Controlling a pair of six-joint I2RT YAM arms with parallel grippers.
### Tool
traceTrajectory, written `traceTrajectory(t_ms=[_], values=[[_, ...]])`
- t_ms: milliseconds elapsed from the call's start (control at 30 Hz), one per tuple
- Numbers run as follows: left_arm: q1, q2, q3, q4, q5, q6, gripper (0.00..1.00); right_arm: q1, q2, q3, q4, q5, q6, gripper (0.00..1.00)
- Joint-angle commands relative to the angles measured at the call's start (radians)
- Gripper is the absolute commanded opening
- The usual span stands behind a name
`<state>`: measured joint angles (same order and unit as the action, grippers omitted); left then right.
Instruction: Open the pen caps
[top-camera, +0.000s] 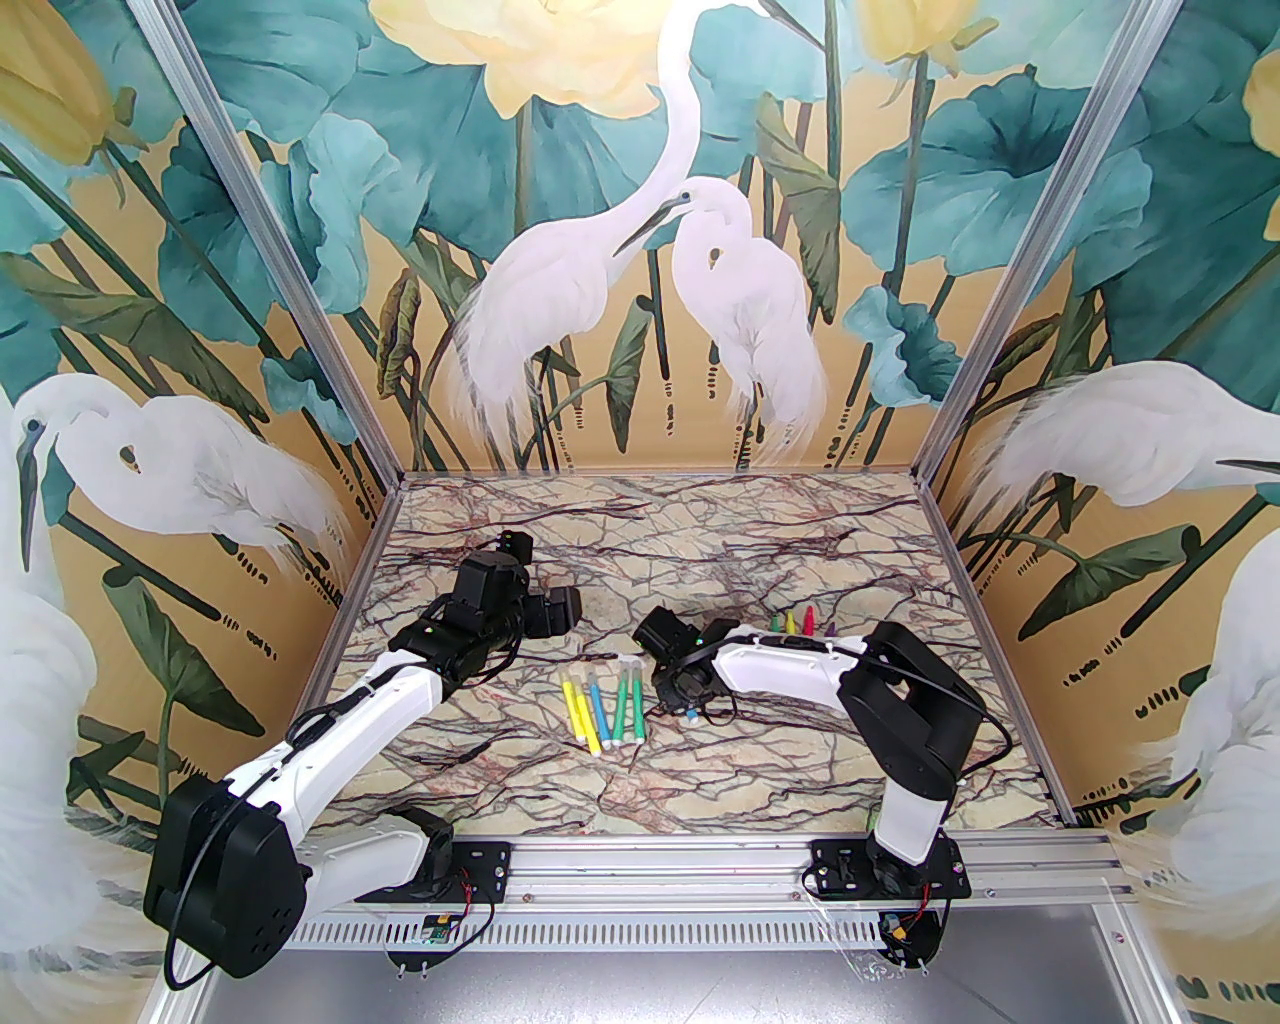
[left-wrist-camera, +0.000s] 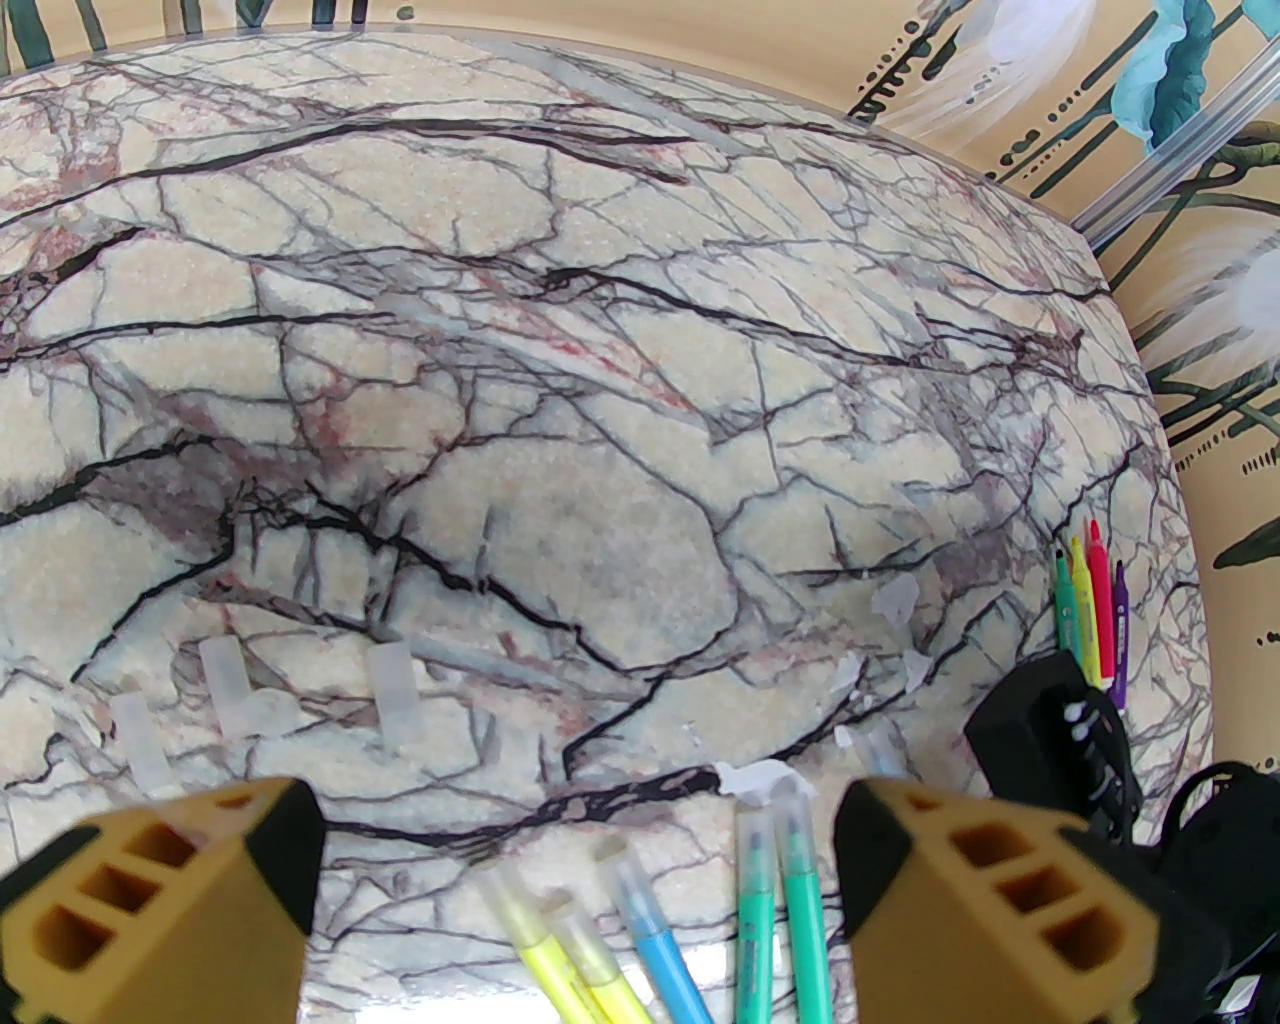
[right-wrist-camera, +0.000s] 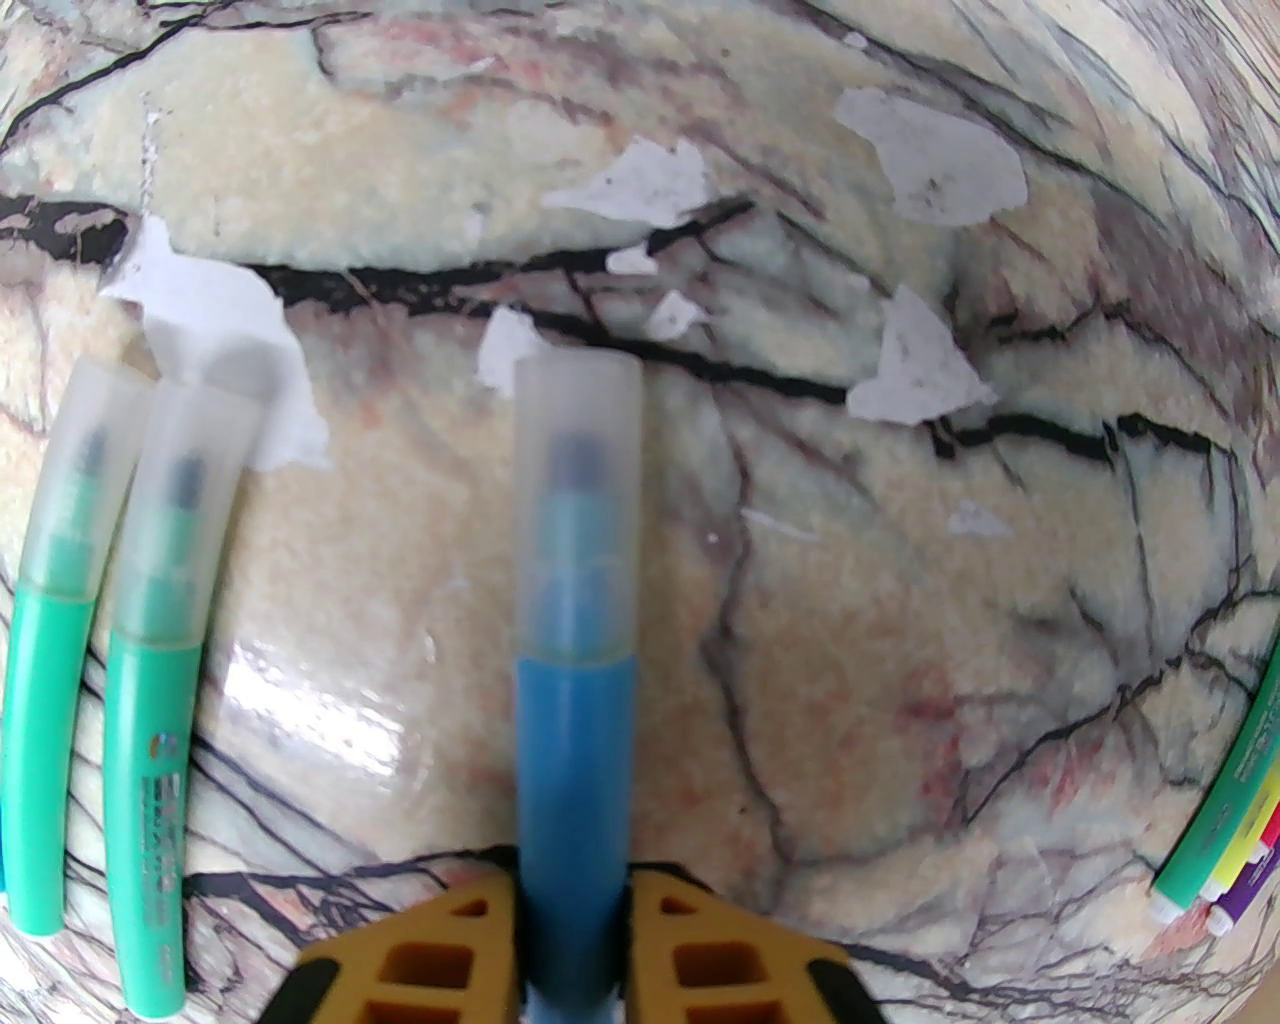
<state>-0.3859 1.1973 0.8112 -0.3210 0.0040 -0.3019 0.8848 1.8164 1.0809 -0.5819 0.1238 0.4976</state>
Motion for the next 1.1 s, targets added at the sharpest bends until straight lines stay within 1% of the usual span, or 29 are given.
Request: traceTrajectory(t_ms=[0, 200, 400, 500, 900, 1067], values=[[0.006, 0.005, -0.018, 0.017, 0.013, -0.003, 0.89, 0.006, 0.031, -0.006, 0.017, 0.019, 0.011, 0.16], [0.005, 0.002, -0.027, 0.049, 0.054, -0.011, 0.89, 0.003, -0.025, -0.035, 0.058, 0.017, 0.001, 0.13], [0.006, 0.019, -0.026, 0.069, 0.092, -0.019, 0.89, -0.01, -0.132, -0.094, 0.133, 0.005, -0.017, 0.13], [0.007, 0.025, -0.023, 0.078, 0.129, -0.021, 0.88, -0.021, -0.185, -0.122, 0.16, 0.002, -0.023, 0.12], [0.006, 0.05, -0.024, 0.156, 0.396, -0.023, 0.87, -0.042, -0.381, -0.235, 0.273, -0.017, -0.06, 0.11], [0.006, 0.065, -0.027, 0.218, 0.549, -0.043, 0.86, -0.043, -0.444, -0.268, 0.318, -0.041, -0.088, 0.11]])
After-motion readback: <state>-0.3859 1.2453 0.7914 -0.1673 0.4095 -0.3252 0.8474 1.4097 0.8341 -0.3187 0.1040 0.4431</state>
